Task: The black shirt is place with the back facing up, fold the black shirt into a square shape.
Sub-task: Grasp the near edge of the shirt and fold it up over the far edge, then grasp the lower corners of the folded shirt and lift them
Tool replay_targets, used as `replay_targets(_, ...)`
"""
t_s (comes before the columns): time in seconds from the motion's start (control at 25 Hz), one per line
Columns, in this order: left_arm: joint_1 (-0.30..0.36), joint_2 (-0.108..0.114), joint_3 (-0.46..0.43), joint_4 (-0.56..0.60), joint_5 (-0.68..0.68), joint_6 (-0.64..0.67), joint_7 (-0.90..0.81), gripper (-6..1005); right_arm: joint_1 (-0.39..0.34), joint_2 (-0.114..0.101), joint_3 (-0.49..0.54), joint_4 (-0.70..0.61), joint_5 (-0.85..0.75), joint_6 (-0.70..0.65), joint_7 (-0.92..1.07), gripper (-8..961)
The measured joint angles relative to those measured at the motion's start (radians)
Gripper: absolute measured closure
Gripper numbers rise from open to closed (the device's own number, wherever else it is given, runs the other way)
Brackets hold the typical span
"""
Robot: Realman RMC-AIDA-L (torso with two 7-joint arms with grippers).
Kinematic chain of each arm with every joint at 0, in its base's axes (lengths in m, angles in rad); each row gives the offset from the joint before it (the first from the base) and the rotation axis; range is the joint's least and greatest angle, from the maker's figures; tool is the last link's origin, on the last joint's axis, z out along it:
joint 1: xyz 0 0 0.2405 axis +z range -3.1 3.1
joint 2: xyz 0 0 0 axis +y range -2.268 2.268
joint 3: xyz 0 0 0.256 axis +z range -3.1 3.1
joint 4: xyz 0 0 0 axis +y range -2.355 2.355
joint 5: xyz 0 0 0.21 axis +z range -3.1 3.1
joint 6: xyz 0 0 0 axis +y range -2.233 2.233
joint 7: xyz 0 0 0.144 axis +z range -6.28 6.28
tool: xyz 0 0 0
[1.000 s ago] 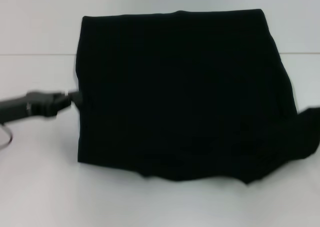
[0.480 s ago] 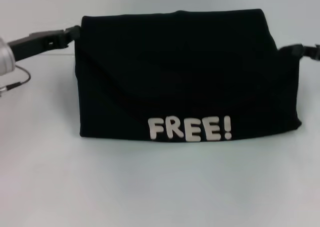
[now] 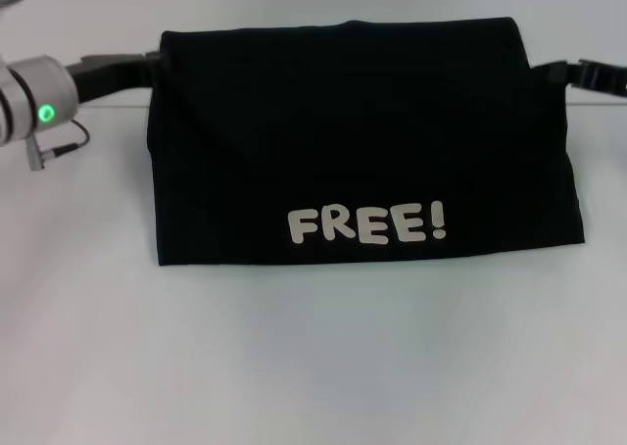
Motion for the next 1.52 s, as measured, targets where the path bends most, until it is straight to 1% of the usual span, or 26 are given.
replay_targets(0.08, -0.004, -0.013, 0.017, -0.017, 0.0, -0.052, 0.024, 987, 0.001, 0.005, -0.004, 0.03, 0.0, 0.041, 0.0, 905)
replay_targets(0.16, -0.007, -0.027, 0.036, -0.029, 0.0, -0.09, 0.043, 987, 0.003, 0.015, -0.004, 0.049, 0.0, 0.086, 0.001, 904)
replay_targets(0.36, -0.01, -0.059, 0.06, -0.041, 0.0, -0.171, 0.089, 987, 0.0, 0.046, -0.004, 0.063, 0.0, 0.157, 0.006, 900)
replay_targets(0.4, -0.01, -0.062, 0.061, -0.045, 0.0, -0.181, 0.096, 987, -0.002, 0.052, -0.004, 0.064, 0.0, 0.167, 0.004, 899)
replay_targets(0.48, -0.012, -0.064, 0.061, -0.058, 0.0, -0.213, 0.109, 917, -0.004, 0.062, -0.004, 0.063, 0.0, 0.184, 0.001, 898)
replay_targets(0.6, -0.018, -0.063, 0.066, -0.08, 0.001, -0.283, 0.113, 812, -0.005, 0.072, -0.001, 0.055, 0.002, 0.195, -0.004, 771)
replay_targets(0.68, -0.021, -0.062, 0.071, -0.086, 0.001, -0.322, 0.113, 739, -0.007, 0.075, 0.0, 0.048, 0.024, 0.2, -0.011, 687)
replay_targets(0.8, -0.02, -0.062, 0.073, -0.084, 0.001, -0.35, 0.113, 629, -0.025, 0.076, -0.003, 0.04, 0.106, 0.199, -0.035, 475)
replay_targets(0.84, -0.018, -0.062, 0.073, -0.083, 0.001, -0.354, 0.112, 592, -0.034, 0.077, -0.003, 0.039, 0.141, 0.195, -0.047, 454)
replay_targets(0.96, -0.008, -0.063, 0.071, -0.077, 0.0, -0.357, 0.107, 390, -0.061, 0.073, -0.003, 0.038, 0.212, 0.174, -0.073, 392)
replay_targets(1.08, 0.004, -0.066, 0.068, -0.065, 0.0, -0.348, 0.1, 318, -0.084, 0.065, -0.003, 0.034, 0.243, 0.143, -0.085, 330)
replay_targets(1.16, 0.015, -0.069, 0.069, -0.043, 0.0, -0.321, 0.071, 270, -0.098, 0.059, -0.003, 0.025, 0.251, 0.108, -0.086, 288)
replay_targets(1.24, 0.037, -0.074, 0.072, 0.003, 0.0, -0.243, 0.028, 223, -0.115, 0.053, -0.002, 0.01, 0.255, 0.053, -0.083, 247)
replay_targets(1.36, 0.092, -0.083, 0.072, 0.107, -0.005, -0.031, -0.04, 151, -0.145, 0.037, 0.003, -0.008, 0.258, -0.054, -0.064, 254)
replay_targets(1.44, 0.139, -0.084, 0.072, 0.175, -0.023, 0.15, -0.074, 147, -0.167, 0.021, 0.002, -0.015, 0.259, -0.129, -0.045, 258)
replay_targets(1.52, 0.175, -0.082, 0.07, 0.214, -0.039, 0.272, -0.098, 142, -0.189, 0.002, -0.005, -0.017, 0.256, -0.204, -0.028, 258)
